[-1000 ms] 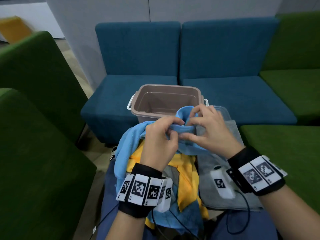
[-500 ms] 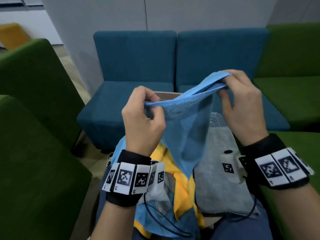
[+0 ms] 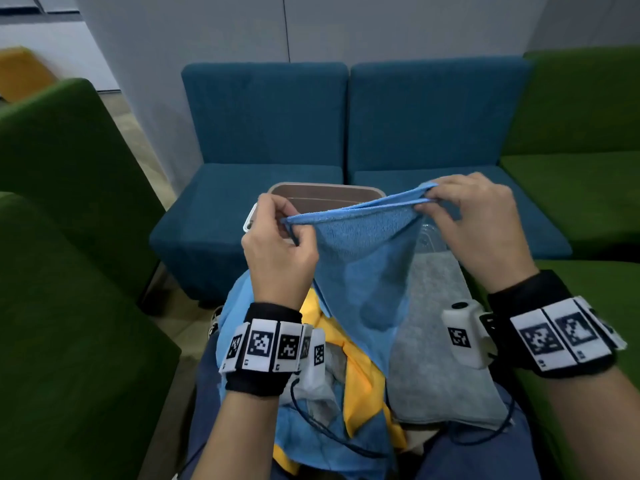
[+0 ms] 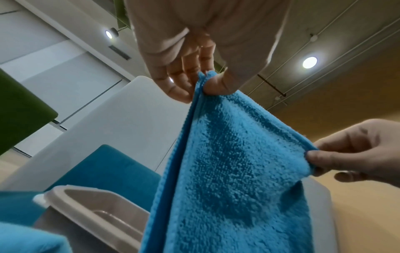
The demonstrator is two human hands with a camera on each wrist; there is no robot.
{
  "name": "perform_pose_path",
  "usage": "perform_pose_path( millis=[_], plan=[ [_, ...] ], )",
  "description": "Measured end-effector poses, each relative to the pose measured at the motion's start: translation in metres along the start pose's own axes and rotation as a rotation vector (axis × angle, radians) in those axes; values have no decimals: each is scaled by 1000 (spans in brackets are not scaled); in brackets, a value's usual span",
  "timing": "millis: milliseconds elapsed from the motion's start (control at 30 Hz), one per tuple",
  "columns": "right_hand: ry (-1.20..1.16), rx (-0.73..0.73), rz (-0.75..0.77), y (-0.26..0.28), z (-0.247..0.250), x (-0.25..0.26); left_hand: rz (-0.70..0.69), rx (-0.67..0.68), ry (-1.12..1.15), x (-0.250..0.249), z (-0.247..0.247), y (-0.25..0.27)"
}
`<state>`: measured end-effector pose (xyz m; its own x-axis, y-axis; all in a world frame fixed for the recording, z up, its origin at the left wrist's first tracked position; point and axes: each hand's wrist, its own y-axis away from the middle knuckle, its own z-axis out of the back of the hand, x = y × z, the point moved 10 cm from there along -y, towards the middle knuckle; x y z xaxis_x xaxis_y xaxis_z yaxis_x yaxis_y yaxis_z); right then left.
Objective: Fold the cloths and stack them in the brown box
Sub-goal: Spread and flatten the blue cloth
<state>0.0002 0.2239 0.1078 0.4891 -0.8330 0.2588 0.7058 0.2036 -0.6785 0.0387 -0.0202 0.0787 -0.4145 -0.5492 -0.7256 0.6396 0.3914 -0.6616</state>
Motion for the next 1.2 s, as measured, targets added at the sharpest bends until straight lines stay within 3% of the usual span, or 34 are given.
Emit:
perform_pose_path(
  millis=[167,367,533,700,833,1067,1200],
  plan=[
    [-244,-14,22,8,1,5,-29,38,-26,7,-2,0],
    [-314,-74,-69,12,4,-8,8,122,3,16,-10,1],
    [-243,-6,-27,9,-5,-18,145,215,88,29,-19,7],
    [-202,-72,-48,8,-1,-18,106,167,36,25,-15,4],
    [-210,55,-63,8,-14,-25,137,219,-8,36,-24,7],
    [-239,23,-138,13,-11,-26,118,316,-74,35,-33,15],
    [-179,101,-135,14,-29,-27,61,288,-99,32,-30,12]
  ],
)
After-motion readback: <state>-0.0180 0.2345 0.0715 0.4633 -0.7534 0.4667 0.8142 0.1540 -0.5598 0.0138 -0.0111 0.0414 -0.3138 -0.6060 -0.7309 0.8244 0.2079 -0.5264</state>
